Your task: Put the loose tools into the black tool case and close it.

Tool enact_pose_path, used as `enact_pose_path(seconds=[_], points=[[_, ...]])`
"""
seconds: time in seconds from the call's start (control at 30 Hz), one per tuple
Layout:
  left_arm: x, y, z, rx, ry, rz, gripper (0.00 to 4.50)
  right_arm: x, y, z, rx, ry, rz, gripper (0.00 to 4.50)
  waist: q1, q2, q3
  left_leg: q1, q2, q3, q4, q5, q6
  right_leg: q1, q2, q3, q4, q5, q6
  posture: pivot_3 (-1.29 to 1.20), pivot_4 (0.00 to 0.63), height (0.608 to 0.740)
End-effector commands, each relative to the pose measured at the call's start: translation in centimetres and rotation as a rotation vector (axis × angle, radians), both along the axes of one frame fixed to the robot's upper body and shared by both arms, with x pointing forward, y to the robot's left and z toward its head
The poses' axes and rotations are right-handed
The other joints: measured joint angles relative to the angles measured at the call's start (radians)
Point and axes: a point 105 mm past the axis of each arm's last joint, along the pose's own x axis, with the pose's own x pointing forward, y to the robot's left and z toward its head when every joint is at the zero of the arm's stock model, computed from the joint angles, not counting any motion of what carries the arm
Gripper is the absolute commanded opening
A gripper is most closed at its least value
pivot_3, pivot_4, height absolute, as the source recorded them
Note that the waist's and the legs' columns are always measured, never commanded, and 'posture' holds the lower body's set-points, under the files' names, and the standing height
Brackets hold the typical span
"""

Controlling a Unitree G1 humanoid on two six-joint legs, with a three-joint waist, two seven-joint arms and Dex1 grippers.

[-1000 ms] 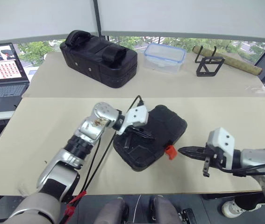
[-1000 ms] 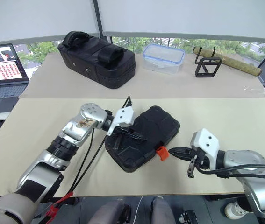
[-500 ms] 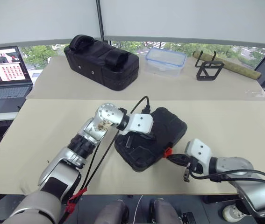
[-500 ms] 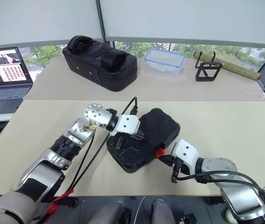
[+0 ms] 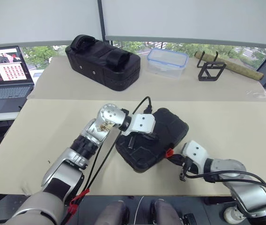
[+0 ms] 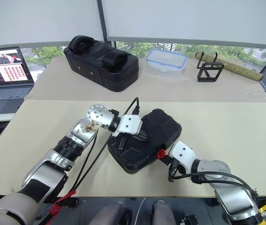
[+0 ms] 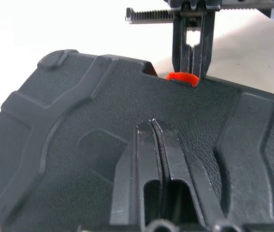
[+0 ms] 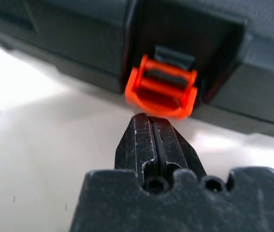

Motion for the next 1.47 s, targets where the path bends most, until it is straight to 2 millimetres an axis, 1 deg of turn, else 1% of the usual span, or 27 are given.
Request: enact_pose_path(seconds=[0.03,0.17,0.27,0.33,0.5,0.63,0.77,0.87,0.9,0.93,1.0,1.03,1.13,1.17,1.2,1.23,1.3,1.33,1.4,1.47], points=[[-0.7,0.2,-3.2,0.13,0.027,-0.028,0.09,0.1,1.4,3.2,0.101,-0.145,0.026,0.0,-0.001,0.0,0.0,0.0,0.0,0.0,0.0,0.0,0.0,0.0,0.0,0.0,0.0,0.0,0.0,0.0,0.15,0.722],[-0.8,0.1,-3.4,0.133,0.027,-0.039,0.09,-0.5,1.8,5.2,0.183,-0.203,0.015,0.0,-0.003,0.0,0.0,0.0,0.0,0.0,-0.001,0.0,-0.001,-0.001,0.001,0.0,0.001,0.0,0.0,0.0,0.15,0.722],[-0.8,0.1,-3.5,0.135,0.025,-0.043,0.09,-1.3,1.8,5.9,0.204,-0.208,0.021,0.0,-0.012,0.0,0.0,0.0,0.001,0.0,-0.001,0.0,-0.001,-0.002,0.002,0.0,0.001,0.0,0.0,0.0,0.15,0.722],[-0.8,0.1,-3.6,0.136,0.021,-0.044,0.09,-1.6,1.8,5.9,0.204,-0.197,0.025,0.0,-0.016,0.0,0.0,0.0,0.001,0.0,-0.001,0.001,-0.001,-0.002,0.002,0.0,0.001,0.0,0.0,0.0,0.15,0.722],[-0.8,0.1,-3.7,0.136,0.017,-0.046,0.09,-1.8,1.4,5.0,0.155,-0.163,0.03,0.0,-0.021,-0.001,-0.001,0.001,0.001,0.0,-0.002,0.001,-0.001,0.0,0.003,0.0,0.001,0.0,0.0,0.0,0.15,0.722],[-0.4,0.3,-3.5,0.13,0.018,-0.024,0.09,-2.2,0.5,4.3,0.115,-0.115,0.03,0.0,-0.016,-0.001,-0.001,0.001,0.001,0.0,-0.002,0.0,-0.001,0.0,0.006,0.0,0.0,0.0,0.0,0.0,0.15,0.722],[0.4,1.9,-2.7,0.107,0.042,0.048,0.09,-3.8,-0.9,4.7,0.076,-0.064,0.07,0.0,-0.015,-0.001,-0.001,0.001,0.001,0.0,-0.002,0.0,-0.001,0.0,0.006,0.001,0.0,0.0,0.0,0.0,0.15,0.722],[1.4,5.8,-0.9,0.017,0.148,0.201,0.81,-4.1,-3.6,6.3,0.067,-0.017,0.071,0.84,-0.029,0.0,-0.002,0.001,0.002,0.001,-0.002,0.0,-0.001,0.0,0.005,0.001,0.0,0.0,0.0,0.0,0.15,0.722],[1.3,7.2,-0.3,-0.009,0.179,0.242,1.1,-4.2,-4.3,6.9,0.074,-0.004,0.078,1.1,-0.035,0.0,-0.002,0.001,0.002,0.002,-0.003,0.0,-0.001,-0.001,0.005,0.002,0.0,0.0,0.0,0.0,0.15,0.722],[1.2,8.3,0.2,-0.027,0.204,0.274,1.51,-4.1,-4.8,7.5,0.084,0.003,0.084,1.45,-0.042,0.0,-0.002,0.002,0.003,0.002,-0.004,0.0,-0.002,-0.001,0.006,0.003,0.0,0.0,0.0,0.0,0.15,0.722],[0.6,10.5,0.9,-0.061,0.241,0.341,2.19,-3.8,-5.9,8.9,0.114,0.014,0.078,2.08,-0.047,-0.001,-0.002,0.002,0.005,0.002,-0.005,-0.001,-0.003,-0.002,0.007,0.003,0.001,-0.001,-0.002,0.0,0.15,0.722],[0.2,11.8,1.3,-0.082,0.264,0.376,2.64,-3.6,-6.5,9.7,0.131,0.022,0.076,2.46,-0.047,0.0,-0.001,0.002,0.007,0.002,-0.005,-0.001,-0.004,-0.002,0.008,0.002,0.001,-0.002,-0.003,0.0,0.15,0.722],[-1.3,15.3,2.5,-0.15,0.334,0.478,3.67,-3.5,-8.1,11.5,0.173,0.072,0.08,3.47,-0.043,0.002,0.0,0.001,0.007,0.002,-0.005,-0.002,-0.004,-0.002,0.008,0.003,0.001,-0.002,-0.004,0.0,0.15,0.722],[-1.7,16.0,2.8,-0.166,0.354,0.515,3.97,-3.6,-8.6,11.8,0.182,0.093,0.082,3.81,-0.041,0.003,0.001,0.001,0.007,0.002,-0.005,-0.002,-0.003,-0.003,0.008,0.004,0.001,-0.002,-0.004,0.0,0.15,0.722],[-2.0,16.3,3.0,-0.175,0.367,0.539,4.29,-3.6,-9.0,12.0,0.188,0.107,0.083,4.12,-0.037,0.002,0.002,0.001,0.007,0.002,-0.005,-0.002,-0.003,-0.003,0.007,0.005,0.0,-0.002,-0.004,0.0,0.15,0.722],[-2.8,17.3,3.4,-0.176,0.395,0.567,4.5,-3.6,-9.4,12.2,0.183,0.114,0.091,4.47,-0.03,0.001,0.003,0.001,0.007,0.002,-0.005,-0.003,-0.002,-0.003,0.007,0.005,0.0,-0.002,-0.004,0.0,0.15,0.722],[-4.5,19.3,4.1,-0.173,0.422,0.609,4.5,-3.5,-10.3,12.4,0.165,0.127,0.095,4.49,-0.023,0.002,0.005,-0.001,0.007,0.002,-0.004,-0.003,-0.002,-0.003,0.006,0.005,-0.002,-0.002,-0.004,0.0,0.15,0.722],[-5.0,19.8,4.4,-0.171,0.43,0.628,4.5,-3.4,-10.6,12.4,0.16,0.135,0.098,4.49,-0.022,0.002,0.005,-0.001,0.007,0.002,-0.004,-0.003,-0.001,-0.003,0.006,0.005,-0.002,-0.002,-0.003,0.0,0.15,0.722],[-6.2,21.0,4.6,-0.163,0.432,0.671,4.5,-3.4,-10.9,12.6,0.169,0.161,0.114,4.49,-0.021,0.003,0.006,-0.001,0.007,0.002,-0.004,-0.004,-0.002,-0.003,0.006,0.005,-0.002,-0.002,-0.003,0.0,0.15,0.722],[-7.3,22.1,4.5,-0.153,0.435,0.708,4.5,-3.2,-10.8,12.8,0.182,0.169,0.128,4.49,-0.021,0.005,0.007,0.0,0.007,0.002,-0.005,-0.005,-0.003,-0.002,0.005,0.005,-0.003,-0.002,-0.003,0.0,0.15,0.722]])
